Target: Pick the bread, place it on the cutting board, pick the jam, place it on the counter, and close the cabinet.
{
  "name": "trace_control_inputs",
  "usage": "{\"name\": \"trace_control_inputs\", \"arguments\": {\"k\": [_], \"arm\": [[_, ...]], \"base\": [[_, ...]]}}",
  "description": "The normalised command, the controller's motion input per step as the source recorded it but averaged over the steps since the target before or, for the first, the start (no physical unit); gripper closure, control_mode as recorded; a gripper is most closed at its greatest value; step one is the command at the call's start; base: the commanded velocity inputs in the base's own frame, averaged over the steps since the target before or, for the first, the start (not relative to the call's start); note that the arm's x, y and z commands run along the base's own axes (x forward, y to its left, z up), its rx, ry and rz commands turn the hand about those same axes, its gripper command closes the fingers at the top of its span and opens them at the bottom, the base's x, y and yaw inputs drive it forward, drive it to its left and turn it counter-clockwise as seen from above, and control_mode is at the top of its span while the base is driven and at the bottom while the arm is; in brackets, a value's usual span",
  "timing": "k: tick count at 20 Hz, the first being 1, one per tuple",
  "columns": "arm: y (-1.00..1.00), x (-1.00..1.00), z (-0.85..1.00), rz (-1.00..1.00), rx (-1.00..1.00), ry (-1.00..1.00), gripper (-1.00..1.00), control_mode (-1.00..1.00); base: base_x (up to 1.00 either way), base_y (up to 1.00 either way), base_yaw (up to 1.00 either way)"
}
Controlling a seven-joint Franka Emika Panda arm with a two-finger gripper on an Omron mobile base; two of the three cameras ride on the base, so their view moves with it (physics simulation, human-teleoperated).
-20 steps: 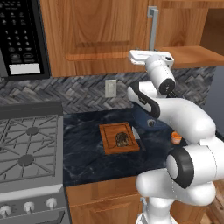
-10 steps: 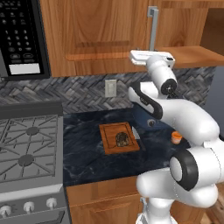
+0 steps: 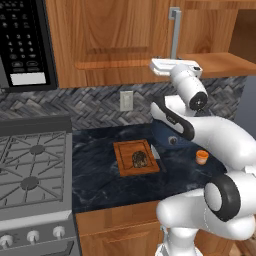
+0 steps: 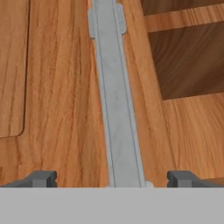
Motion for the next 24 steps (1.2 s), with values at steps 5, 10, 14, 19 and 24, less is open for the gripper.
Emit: {"name": "trace_control_inputs", "arguments": {"k": [5, 10, 14, 19, 24], "arm": [[-0.07, -0.19, 0.00, 0.05, 0.00, 0.00, -1.00, -1.00], [-0.05, -0.26, 0.00, 0.04, 0.00, 0.00, -1.00, -1.00], [-0.02, -0.36, 0.01, 0.04, 0.00, 0.00, -1.00, -1.00], [-0.05, -0.40, 0.04, 0.04, 0.00, 0.00, -1.00, -1.00], [-0.02, -0.36, 0.07, 0.02, 0.00, 0.00, -1.00, -1.00]], "base": [[0.00, 0.00, 0.00], [0.00, 0.00, 0.00], [0.00, 0.00, 0.00], [0.00, 0.00, 0.00], [0.00, 0.00, 0.00]]}}
